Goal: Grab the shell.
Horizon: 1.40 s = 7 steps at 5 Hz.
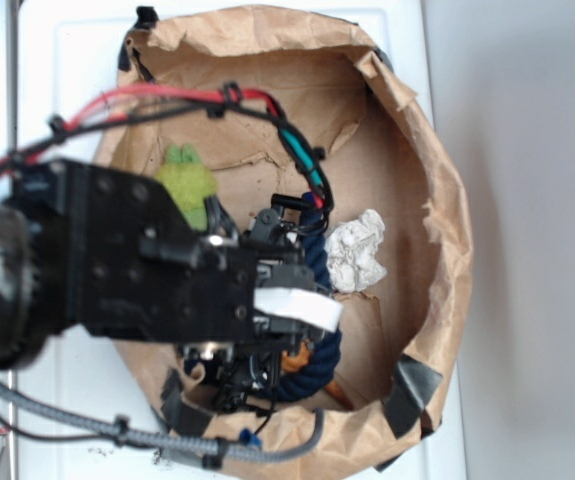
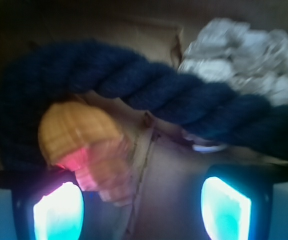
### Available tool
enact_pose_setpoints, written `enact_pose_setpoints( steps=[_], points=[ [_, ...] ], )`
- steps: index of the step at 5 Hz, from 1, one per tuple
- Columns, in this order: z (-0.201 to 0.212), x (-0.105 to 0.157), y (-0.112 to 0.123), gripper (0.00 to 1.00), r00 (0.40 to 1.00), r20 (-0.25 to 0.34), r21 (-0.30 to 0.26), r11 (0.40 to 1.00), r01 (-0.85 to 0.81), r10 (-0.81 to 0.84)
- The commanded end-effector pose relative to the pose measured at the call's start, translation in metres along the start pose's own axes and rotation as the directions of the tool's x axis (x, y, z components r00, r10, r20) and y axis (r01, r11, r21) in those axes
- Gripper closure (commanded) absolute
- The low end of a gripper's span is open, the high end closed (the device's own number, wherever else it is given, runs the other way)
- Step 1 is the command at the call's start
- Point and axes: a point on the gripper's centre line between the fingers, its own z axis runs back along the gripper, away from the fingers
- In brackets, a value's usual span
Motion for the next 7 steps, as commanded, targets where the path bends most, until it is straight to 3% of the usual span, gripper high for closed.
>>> enact_pose_setpoints(
  steps=[1,3,4,7],
  points=[
    [-0.008,0.017,-0.018,0.0,0.998,0.048,-0.01,0.999,0.039,-0.038],
    [0.015,0.033,-0.026,0.0,0.992,0.122,-0.176,0.983,0.049,-0.028],
    [0.011,0.036,-0.032,0.0,0.991,0.126,-0.164,0.985,0.059,-0.038],
    [0.019,0.041,-0.04,0.0,0.989,0.144,-0.222,0.973,0.063,-0.031]
  ],
)
